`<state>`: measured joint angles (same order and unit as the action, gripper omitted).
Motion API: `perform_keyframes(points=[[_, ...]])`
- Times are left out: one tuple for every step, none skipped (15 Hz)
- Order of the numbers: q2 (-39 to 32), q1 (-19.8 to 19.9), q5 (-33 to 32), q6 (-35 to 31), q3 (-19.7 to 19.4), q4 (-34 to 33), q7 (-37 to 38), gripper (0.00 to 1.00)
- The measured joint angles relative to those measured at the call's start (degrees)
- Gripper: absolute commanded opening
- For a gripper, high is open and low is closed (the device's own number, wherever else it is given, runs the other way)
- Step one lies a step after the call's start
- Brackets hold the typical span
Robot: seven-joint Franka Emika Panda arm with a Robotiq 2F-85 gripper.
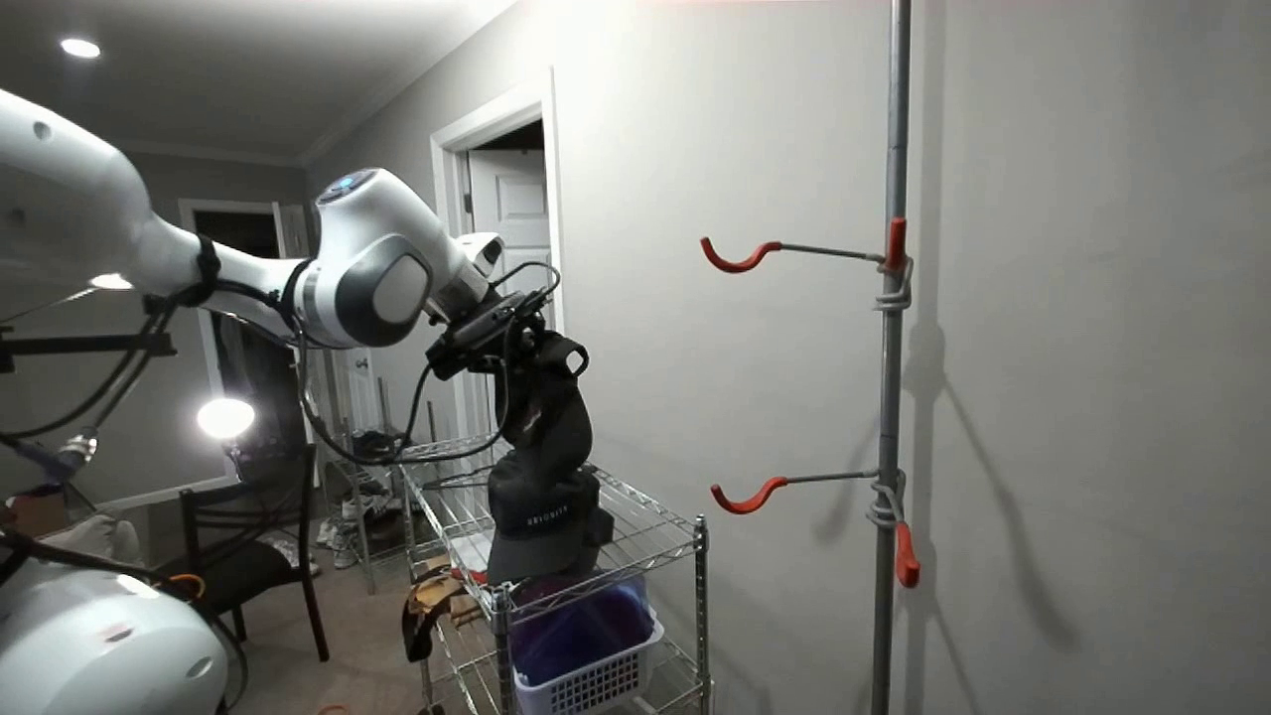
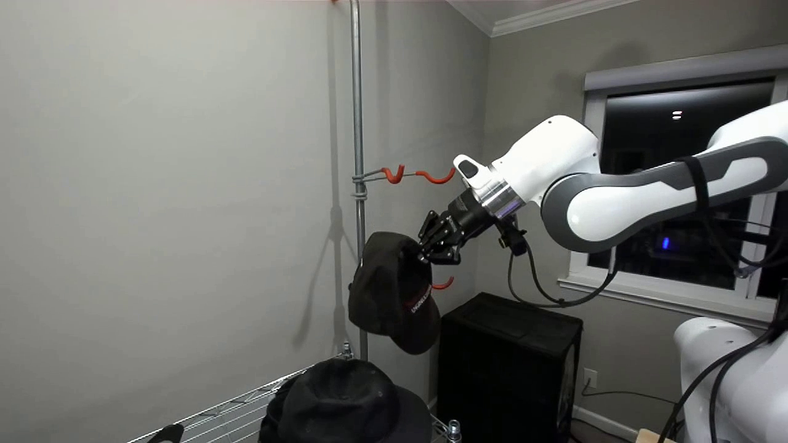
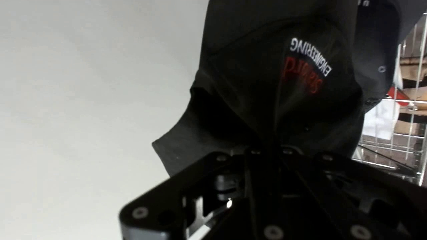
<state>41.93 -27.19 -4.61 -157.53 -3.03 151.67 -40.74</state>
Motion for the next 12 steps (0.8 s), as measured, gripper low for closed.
perform_keyframes(points=[[-0.1, 0.1, 0.0, 1.7, 1.4, 0.0, 1.0, 0.01], [-0.2, 0.1, 0.0, 3.3, 2.8, 0.0, 1.9, 0.01], [-0.4, 0.2, -0.1, 4.7, 3.9, 0.0, 2.8, 0.01], [-0.7, 0.2, -0.2, 5.8, 4.8, 0.0, 3.5, 0.01], [-1.1, 0.3, -0.2, 7.0, 5.5, 0.0, 4.1, 0.01], [-1.5, 0.3, -0.2, 8.0, 6.1, -0.1, 4.6, 0.01], [-1.9, 0.3, -0.2, 8.7, 6.5, -0.1, 5.0, 0.01], [-2.4, 0.3, -0.2, 9.1, 6.8, -0.1, 5.3, 0.01], [-3.1, 0.2, -0.2, 9.2, 7.1, -0.2, 5.5, 0.01], [-4.0, 0.2, -0.2, 9.2, 7.2, -0.4, 5.7, 0.01], [-5.1, 0.2, -0.1, 9.2, 7.4, -0.7, 6.0, 0.01], [-6.4, 0.1, -0.1, 9.2, 7.5, -1.3, 6.5, 0.01]])
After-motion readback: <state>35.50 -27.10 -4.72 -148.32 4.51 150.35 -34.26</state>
